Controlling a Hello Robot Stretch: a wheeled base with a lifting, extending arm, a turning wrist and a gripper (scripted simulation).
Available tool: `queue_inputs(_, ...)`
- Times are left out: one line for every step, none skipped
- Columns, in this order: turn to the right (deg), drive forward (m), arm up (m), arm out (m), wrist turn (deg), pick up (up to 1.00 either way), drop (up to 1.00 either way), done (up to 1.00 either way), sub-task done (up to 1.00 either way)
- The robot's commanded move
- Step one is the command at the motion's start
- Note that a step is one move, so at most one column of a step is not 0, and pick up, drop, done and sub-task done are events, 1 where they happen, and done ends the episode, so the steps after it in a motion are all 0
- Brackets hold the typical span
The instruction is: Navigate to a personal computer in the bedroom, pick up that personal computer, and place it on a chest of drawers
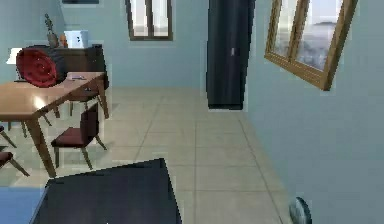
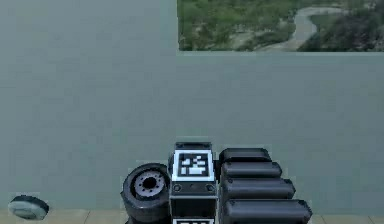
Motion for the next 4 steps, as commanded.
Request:
queue_inputs(0.0, 0.95, 0.00, 0.00, 0.0, 0.00, 0.00, 0.00, 0.00)
queue_inputs(-15.0, 0.00, 0.00, 0.00, 0.0, 0.00, 0.00, 0.00, 0.00)
queue_inputs(0.0, 1.00, 0.00, 0.00, 0.0, 0.00, 0.00, 0.00, 0.00)
queue_inputs(-3.0, 0.00, 0.00, 0.00, 0.0, 0.00, 0.00, 0.00, 0.00)
